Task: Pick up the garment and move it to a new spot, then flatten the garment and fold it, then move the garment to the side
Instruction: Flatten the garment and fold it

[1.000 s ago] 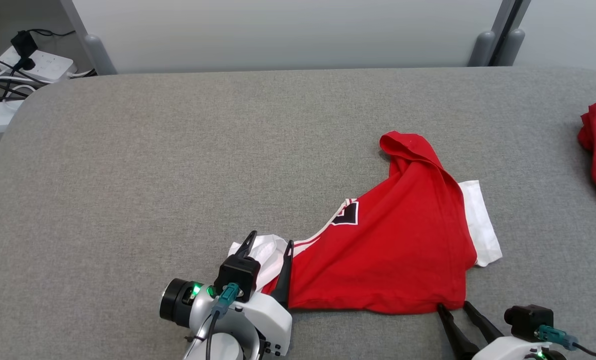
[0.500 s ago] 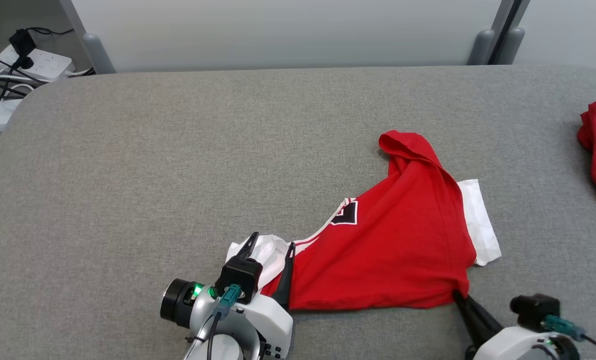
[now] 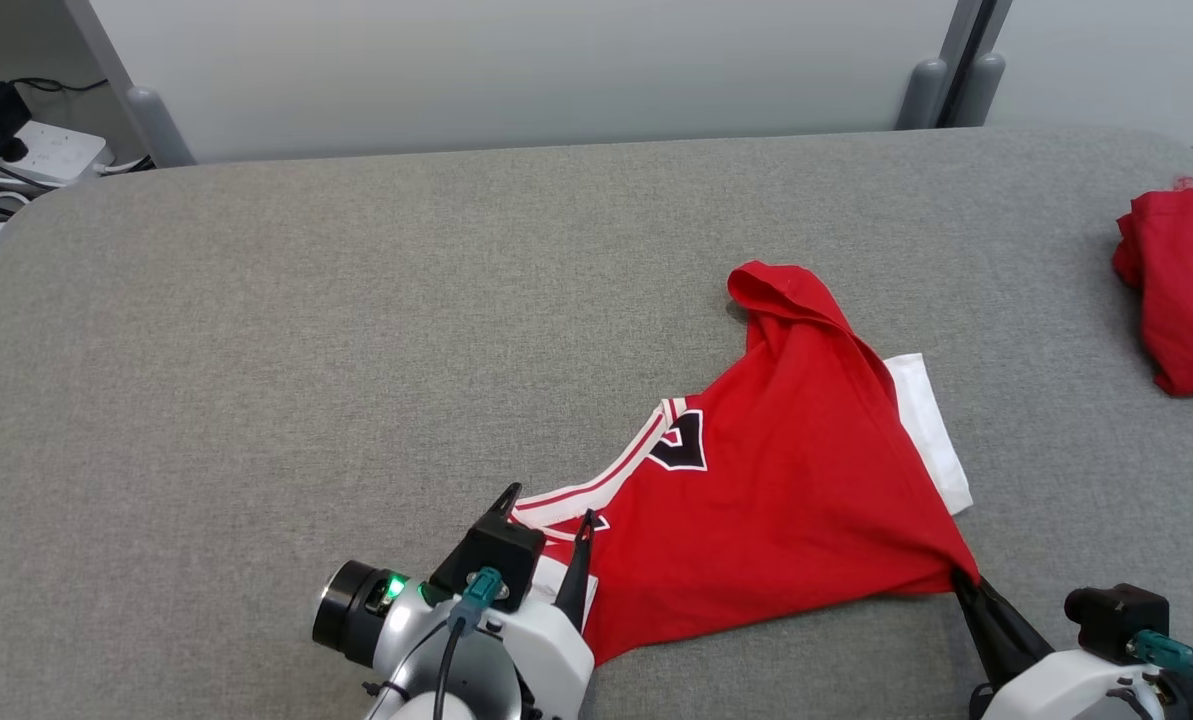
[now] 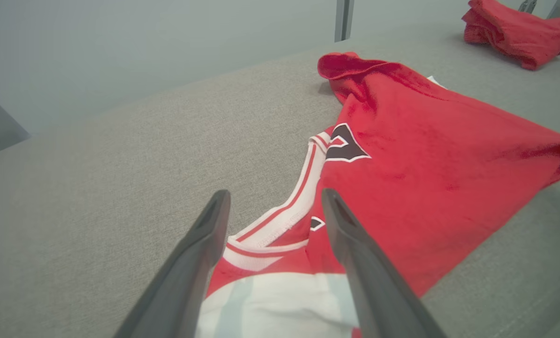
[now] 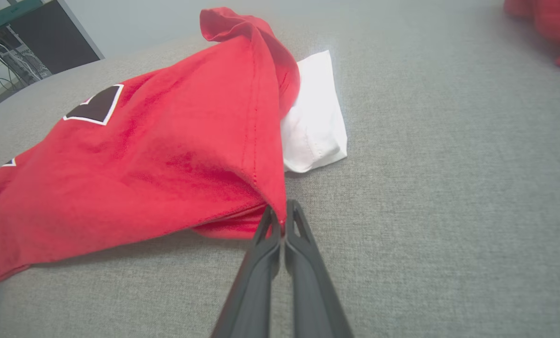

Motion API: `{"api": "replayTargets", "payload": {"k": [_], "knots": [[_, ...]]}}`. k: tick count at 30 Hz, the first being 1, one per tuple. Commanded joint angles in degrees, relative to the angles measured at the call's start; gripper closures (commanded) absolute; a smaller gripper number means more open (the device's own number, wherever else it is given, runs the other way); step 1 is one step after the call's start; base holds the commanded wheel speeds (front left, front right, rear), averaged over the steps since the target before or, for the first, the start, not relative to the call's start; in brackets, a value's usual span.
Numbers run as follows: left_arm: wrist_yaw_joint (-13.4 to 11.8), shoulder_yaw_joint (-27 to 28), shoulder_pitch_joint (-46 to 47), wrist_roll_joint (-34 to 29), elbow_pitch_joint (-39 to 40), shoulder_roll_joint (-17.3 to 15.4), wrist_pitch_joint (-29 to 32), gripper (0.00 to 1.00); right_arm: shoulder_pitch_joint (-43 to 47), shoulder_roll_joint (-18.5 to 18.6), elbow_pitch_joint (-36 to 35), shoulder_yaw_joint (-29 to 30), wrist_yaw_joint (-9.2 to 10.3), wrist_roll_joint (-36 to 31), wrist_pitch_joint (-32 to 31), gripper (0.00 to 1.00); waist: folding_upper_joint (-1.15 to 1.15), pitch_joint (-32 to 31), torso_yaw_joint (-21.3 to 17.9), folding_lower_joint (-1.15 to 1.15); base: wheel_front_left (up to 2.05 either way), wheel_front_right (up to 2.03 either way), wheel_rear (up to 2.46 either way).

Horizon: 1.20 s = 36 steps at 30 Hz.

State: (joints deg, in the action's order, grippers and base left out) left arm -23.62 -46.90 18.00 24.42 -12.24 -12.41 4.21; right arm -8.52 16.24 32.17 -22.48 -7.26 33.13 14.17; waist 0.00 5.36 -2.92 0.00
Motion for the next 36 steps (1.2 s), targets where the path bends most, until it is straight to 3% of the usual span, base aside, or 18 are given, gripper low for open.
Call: {"api": "replayTargets", "payload": {"k": [1, 5, 10, 21, 23, 24, 26, 27, 29, 36], "knots": [[-0.9, 1.2, -0.1, -1.4, 4.8, -2.3, 0.7, 0.0, 0.6, 0.6, -1.4, -0.3, -0.23, -0.6, 0.8, 1.0, 0.0, 0.1, 0.2, 0.0, 0.0, 0.0, 0.0], [-1.3, -1.5, -3.1, -3.4, 14.6, -7.2, 5.1, 0.0, 1.4, 0.5, -1.6, 0.7, -0.23, -0.5, 0.8, 1.0, 0.0, 0.2, 1.5, 0.0, 0.0, 0.0, 0.0], [-1.8, -3.7, -3.6, -6.2, 19.1, -10.0, 8.5, 0.0, 1.5, 0.7, -1.5, 0.9, -0.23, -0.6, 0.8, 1.0, 0.0, 0.2, 2.5, 0.0, 0.0, 0.0, 0.0], [1.2, -10.5, 3.0, -13.2, 9.5, -7.0, 10.7, 0.0, -0.6, 0.9, -1.0, -0.2, -0.23, 0.0, 0.8, 1.0, 0.0, 1.3, 1.4, 0.0, 0.0, 0.0, 0.0], [1.6, -11.0, 4.0, -13.7, 6.9, -6.5, 10.8, 0.04, -0.7, 1.1, -0.9, -0.1, -0.23, 0.2, 0.8, 1.0, 0.0, 1.5, 1.0, 0.0, 0.0, 0.0, 0.0], [1.7, -11.1, 4.2, -13.7, 6.2, -6.4, 10.7, 0.18, -0.7, 1.1, -0.9, -0.1, -0.23, 0.3, 0.8, 1.0, 0.0, 1.5, 0.9, 0.0, 0.0, 0.0, 0.0], [1.9, -11.2, 4.4, -13.6, 4.9, -6.2, 10.7, 0.54, -0.8, 1.1, -0.9, 0.0, -0.23, 0.4, 0.8, 1.0, 0.0, 1.6, 0.7, 0.0, 0.0, 0.0, 0.0], [1.8, -11.2, 4.5, -13.6, 4.5, -6.1, 10.5, 0.64, -0.8, 1.1, -0.9, 0.0, -0.23, 0.4, 0.8, 1.0, 0.0, 1.6, 0.6, 0.0, 0.0, 0.0, 0.0], [1.7, -11.2, 4.7, -13.6, 3.7, -5.9, 10.2, 1.0, -1.0, 1.0, -1.0, 0.1, -0.23, 0.4, 0.8, 1.0, 0.0, 1.7, 0.4, 0.0, 0.0, 0.0, 0.0], [0.4, -9.9, 5.1, -13.3, 4.3, -6.0, 7.7, 1.0, -1.2, 1.0, -1.3, 0.6, -0.23, 0.5, 0.8, 1.0, 0.0, 1.7, 0.8, 0.0, 0.0, 0.0, 0.0]]}}
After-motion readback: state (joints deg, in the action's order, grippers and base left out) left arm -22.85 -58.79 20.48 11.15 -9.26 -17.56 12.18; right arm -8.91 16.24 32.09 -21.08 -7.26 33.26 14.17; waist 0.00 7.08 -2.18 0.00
